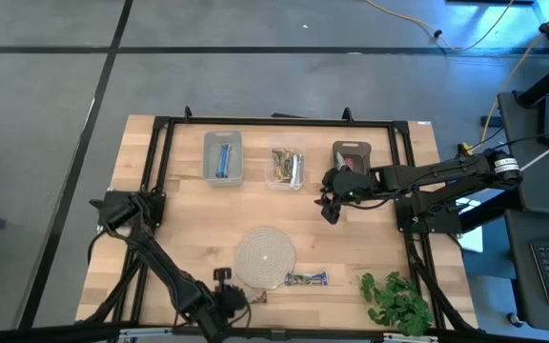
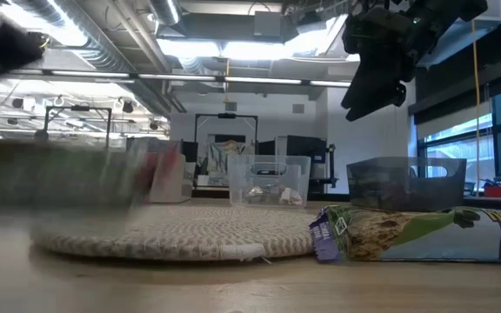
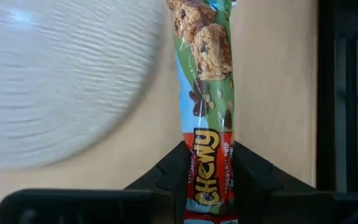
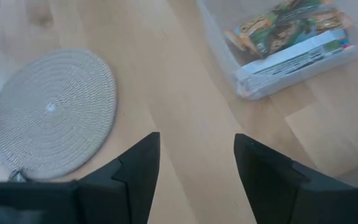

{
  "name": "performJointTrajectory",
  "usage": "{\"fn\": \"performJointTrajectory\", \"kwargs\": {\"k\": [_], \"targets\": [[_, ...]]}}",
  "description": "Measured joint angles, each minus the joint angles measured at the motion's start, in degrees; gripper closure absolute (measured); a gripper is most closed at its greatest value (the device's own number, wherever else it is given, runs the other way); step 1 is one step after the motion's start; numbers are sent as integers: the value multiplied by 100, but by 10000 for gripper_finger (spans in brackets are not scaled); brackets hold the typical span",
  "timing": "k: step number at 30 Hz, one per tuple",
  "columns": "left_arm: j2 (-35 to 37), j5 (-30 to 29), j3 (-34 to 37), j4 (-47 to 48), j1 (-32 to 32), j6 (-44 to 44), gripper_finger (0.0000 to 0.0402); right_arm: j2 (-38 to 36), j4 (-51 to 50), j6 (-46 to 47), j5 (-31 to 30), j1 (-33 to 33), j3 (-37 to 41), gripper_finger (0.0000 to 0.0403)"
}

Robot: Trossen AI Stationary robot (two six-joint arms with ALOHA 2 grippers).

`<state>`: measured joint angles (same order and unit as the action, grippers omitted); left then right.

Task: Pick and place Granola Bars by type
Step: Put the red granola bar into the black bin

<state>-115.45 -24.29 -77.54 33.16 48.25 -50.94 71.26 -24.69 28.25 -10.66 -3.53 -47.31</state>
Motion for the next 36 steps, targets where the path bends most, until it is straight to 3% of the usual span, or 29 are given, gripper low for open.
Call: {"fn": "performJointTrajectory", "kwargs": {"k": [5,8,13,21,27,32,36], "targets": [[600,-749,-9,520,-4,-104,318,0,56,-99,120,-4,0,195],[954,-1400,-20,577,-75,334,319,0,325,-378,165,-56,0,195],[1396,-1762,-20,968,-365,1238,318,0,1320,-1354,191,-380,0,195],[2308,-2509,-17,1561,-1145,1721,319,0,3009,-3066,332,-828,0,195],[2837,-2194,-17,635,-1922,3060,321,-2,3446,-3219,322,-813,0,195],[3013,-797,-20,-455,-2716,4524,321,-4,3551,-3642,320,-763,0,195],[3053,-2,-19,-994,-3330,5067,321,-4,3817,-3777,288,-726,-1,195]]}}
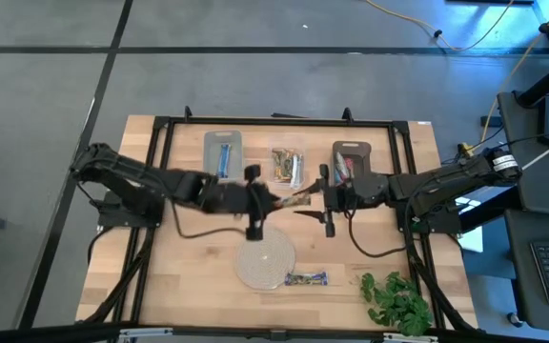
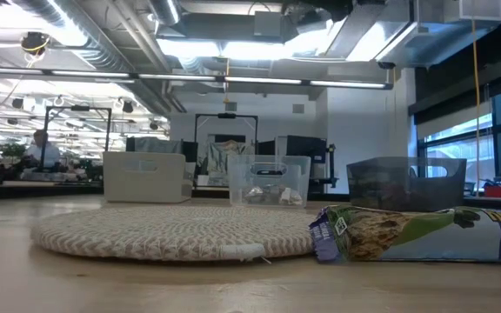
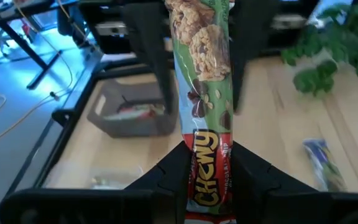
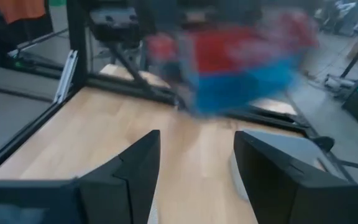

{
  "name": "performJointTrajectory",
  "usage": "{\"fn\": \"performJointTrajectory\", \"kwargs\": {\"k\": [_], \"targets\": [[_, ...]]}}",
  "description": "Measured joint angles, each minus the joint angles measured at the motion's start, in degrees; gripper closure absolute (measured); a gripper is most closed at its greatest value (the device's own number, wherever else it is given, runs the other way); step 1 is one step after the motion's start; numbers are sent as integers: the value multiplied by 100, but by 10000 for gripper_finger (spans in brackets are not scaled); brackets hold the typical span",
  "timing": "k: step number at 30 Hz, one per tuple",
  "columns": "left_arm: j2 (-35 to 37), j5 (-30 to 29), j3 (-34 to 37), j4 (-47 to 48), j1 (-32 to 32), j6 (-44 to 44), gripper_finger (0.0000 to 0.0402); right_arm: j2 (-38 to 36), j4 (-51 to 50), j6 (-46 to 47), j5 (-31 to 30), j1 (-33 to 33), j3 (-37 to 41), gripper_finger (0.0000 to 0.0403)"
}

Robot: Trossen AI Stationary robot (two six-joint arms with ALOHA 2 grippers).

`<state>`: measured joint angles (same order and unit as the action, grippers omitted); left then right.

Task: Pick and place Granola Bars by type
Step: Put the red granola bar into the black bin

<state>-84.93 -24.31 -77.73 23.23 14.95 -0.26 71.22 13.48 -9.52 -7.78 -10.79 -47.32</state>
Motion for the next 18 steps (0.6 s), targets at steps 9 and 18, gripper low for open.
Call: {"fn": "performJointTrajectory", "kwargs": {"k": [9,18], "targets": [[0,1392,1,-666,-811,489,321,-15,630,0,-78,162,1,195],[0,1577,2,-481,-1066,605,323,-178,916,-20,-71,204,-3,195]]}}
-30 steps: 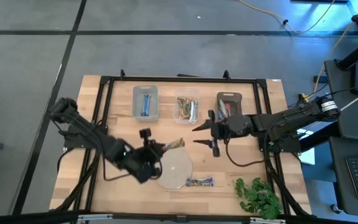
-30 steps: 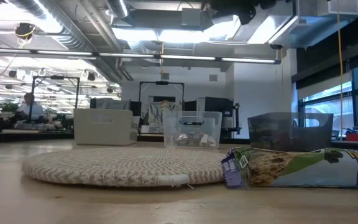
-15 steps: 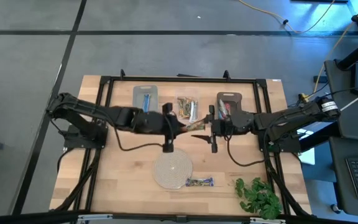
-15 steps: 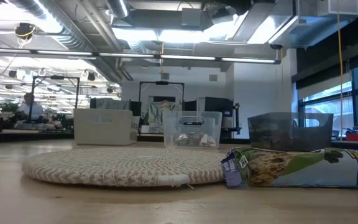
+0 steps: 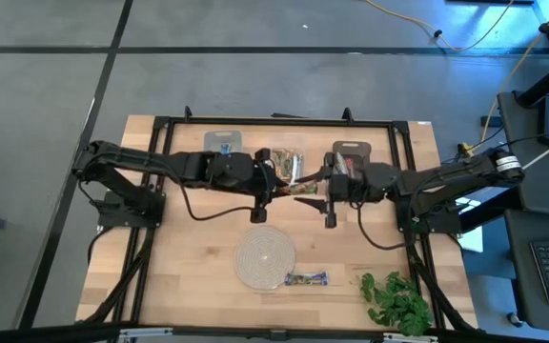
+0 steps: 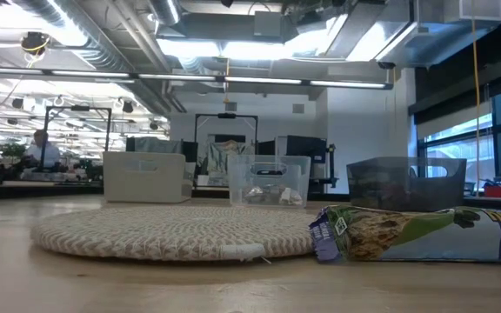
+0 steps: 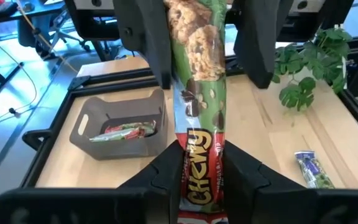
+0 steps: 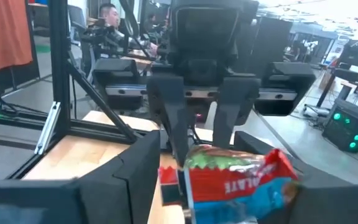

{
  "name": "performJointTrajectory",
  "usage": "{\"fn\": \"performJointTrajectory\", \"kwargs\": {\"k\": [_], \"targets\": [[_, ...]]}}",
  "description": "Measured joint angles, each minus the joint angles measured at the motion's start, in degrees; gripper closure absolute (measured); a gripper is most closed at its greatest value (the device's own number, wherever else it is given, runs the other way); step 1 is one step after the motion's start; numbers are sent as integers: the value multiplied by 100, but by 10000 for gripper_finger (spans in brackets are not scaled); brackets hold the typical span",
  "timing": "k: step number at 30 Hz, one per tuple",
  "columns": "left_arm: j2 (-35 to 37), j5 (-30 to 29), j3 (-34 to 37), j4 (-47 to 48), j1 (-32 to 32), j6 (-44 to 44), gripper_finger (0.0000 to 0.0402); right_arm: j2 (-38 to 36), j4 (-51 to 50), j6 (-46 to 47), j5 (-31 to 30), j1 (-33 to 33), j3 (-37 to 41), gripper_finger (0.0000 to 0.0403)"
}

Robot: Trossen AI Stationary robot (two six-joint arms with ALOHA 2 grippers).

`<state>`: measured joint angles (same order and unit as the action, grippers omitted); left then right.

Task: Pick and place Granola Bars by type
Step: Put the red granola bar into the black bin

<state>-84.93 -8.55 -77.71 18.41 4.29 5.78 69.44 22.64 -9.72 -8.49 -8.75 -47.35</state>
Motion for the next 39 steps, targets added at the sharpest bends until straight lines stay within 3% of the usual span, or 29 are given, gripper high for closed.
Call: {"fn": "performJointTrajectory", "kwargs": {"k": [6,18,25,32,39], "targets": [[0,134,0,-66,-74,94,324,-60,-8,44,0,2,0,203],[0,64,0,-112,-80,494,315,-60,-8,39,-2,2,0,308],[-2,54,0,-116,-82,467,308,-60,-10,55,-134,0,0,329],[-2,133,0,-52,-67,448,262,-60,-49,61,-276,0,0,330],[95,-55,-3,636,-113,454,201,-262,-464,228,-1225,-2,0,330]]}}
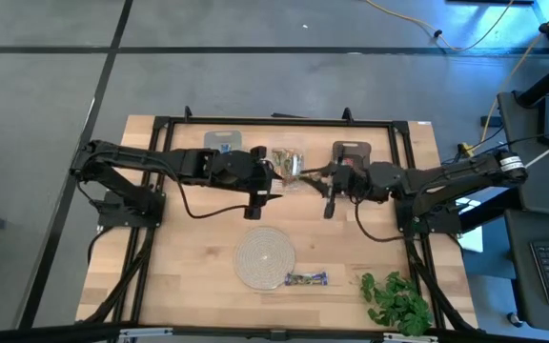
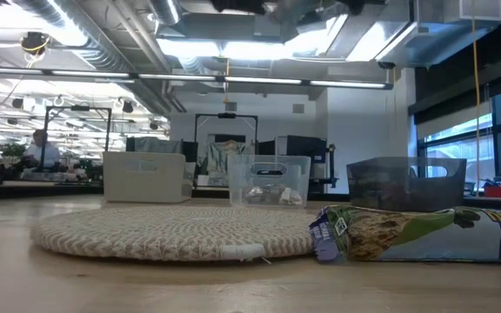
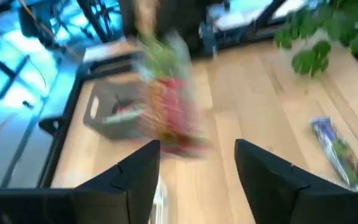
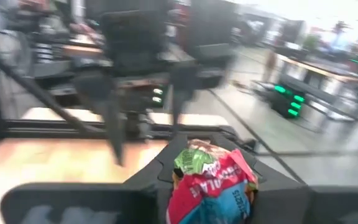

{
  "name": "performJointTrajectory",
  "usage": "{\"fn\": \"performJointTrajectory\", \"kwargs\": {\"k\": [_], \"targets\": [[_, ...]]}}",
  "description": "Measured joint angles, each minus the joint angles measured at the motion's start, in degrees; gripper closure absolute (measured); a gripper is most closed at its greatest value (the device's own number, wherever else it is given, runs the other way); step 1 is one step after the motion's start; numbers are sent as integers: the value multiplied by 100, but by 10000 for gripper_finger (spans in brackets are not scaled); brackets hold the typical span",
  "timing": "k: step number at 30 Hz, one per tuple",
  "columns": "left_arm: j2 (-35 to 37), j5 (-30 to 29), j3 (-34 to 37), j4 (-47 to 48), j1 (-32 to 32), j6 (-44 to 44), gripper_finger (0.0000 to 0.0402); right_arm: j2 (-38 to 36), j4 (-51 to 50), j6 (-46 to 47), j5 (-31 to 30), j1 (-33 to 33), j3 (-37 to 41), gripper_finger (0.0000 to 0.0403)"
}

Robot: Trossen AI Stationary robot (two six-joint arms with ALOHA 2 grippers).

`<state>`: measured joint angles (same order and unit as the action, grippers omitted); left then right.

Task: Pick and place Granola Bars by type
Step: Put the red granola bar into the black bin

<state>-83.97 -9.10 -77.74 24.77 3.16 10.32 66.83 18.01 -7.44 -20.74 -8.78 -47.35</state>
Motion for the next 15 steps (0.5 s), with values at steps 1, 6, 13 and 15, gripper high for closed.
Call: {"fn": "performJointTrajectory", "kwargs": {"k": [1,6,13,15], "targets": [[54,0,1,192,-31,-18,195,-74,-131,42,-200,0,0,330],[210,1,1,932,-202,-436,188,-383,-686,373,-1313,4,0,330],[222,-8,1,1544,-353,-772,190,-780,-2293,1367,-2837,15,-2,330],[195,-15,9,1601,-374,-782,189,-817,-2891,1792,-3034,15,-2,330]]}}
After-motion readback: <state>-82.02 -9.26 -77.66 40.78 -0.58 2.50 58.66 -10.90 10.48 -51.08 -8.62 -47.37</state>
